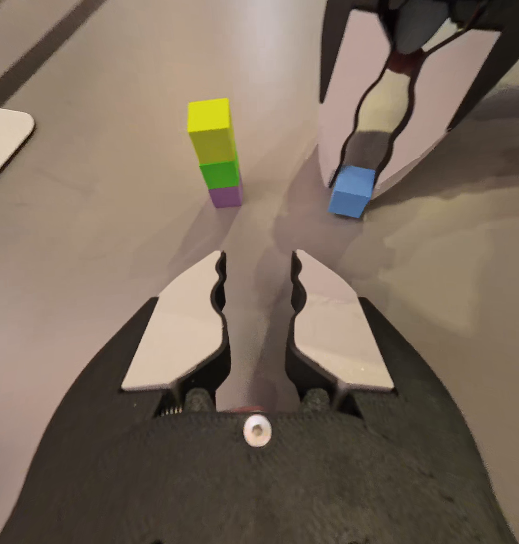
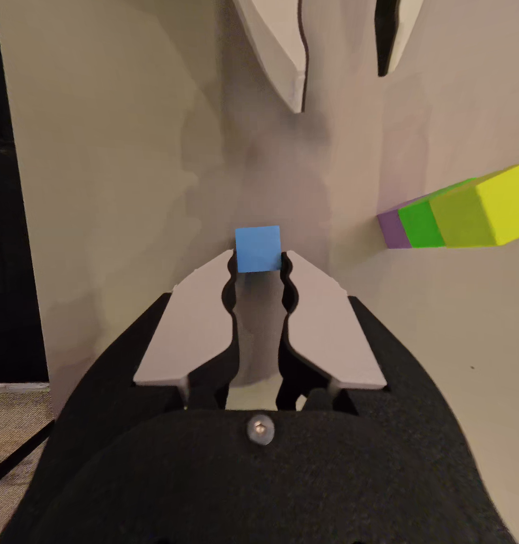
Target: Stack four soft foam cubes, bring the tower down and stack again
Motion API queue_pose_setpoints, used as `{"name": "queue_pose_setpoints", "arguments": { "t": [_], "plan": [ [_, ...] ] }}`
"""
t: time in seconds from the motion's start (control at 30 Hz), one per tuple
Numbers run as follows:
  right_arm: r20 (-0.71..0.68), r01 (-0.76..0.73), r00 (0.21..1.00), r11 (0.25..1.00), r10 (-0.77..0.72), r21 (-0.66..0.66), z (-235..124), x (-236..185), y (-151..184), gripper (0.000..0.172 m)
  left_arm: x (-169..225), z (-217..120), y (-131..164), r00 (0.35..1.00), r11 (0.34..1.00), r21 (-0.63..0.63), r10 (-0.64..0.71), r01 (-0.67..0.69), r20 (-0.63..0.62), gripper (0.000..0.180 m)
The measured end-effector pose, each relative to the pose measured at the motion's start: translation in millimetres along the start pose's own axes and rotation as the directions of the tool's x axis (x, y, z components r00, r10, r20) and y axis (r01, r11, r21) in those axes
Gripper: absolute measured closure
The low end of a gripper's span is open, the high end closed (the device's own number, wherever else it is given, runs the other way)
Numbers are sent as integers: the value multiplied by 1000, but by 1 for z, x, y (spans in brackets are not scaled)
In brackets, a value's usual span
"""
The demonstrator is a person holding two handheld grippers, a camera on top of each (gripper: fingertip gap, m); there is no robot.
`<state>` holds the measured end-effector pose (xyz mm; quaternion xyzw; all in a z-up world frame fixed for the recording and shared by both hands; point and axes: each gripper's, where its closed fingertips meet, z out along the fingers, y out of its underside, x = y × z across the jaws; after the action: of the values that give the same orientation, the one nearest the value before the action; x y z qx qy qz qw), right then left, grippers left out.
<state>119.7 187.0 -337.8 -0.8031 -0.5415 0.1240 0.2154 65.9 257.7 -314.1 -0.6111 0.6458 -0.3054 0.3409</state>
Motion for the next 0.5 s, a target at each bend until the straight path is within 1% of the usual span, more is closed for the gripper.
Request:
{"name": "queue_pose_setpoints", "arguments": {
  "t": [0.1,0.13,0.2,0.23,0.3,0.4,0.5],
  "plan": [
    [-5,33,999,998,-33,62,-21,7,-12,144,-19,0,1,996,998,57,-42,37,85,140],
    [-19,54,998,995,-53,81,-30,12,-16,144,-22,-1,0,994,996,64,-62,56,95,140],
    [-41,102,994,989,-98,105,-47,25,-24,144,-28,-7,-5,990,992,118,-63,49,123,144],
    [-49,127,991,985,-122,118,-55,32,-28,144,-28,-8,-7,991,990,132,-71,56,113,145],
    [-60,171,985,975,-164,141,-69,48,-36,144,-30,-10,-7,989,988,142,-78,60,127,145],
    [-41,214,977,960,-210,182,-76,69,-45,144,-30,-11,-8,989,986,155,-79,60,122,145],
    [-20,246,969,952,-246,185,-71,85,-48,144,-31,-15,-10,990,982,182,-76,53,119,145]
  ]
}}
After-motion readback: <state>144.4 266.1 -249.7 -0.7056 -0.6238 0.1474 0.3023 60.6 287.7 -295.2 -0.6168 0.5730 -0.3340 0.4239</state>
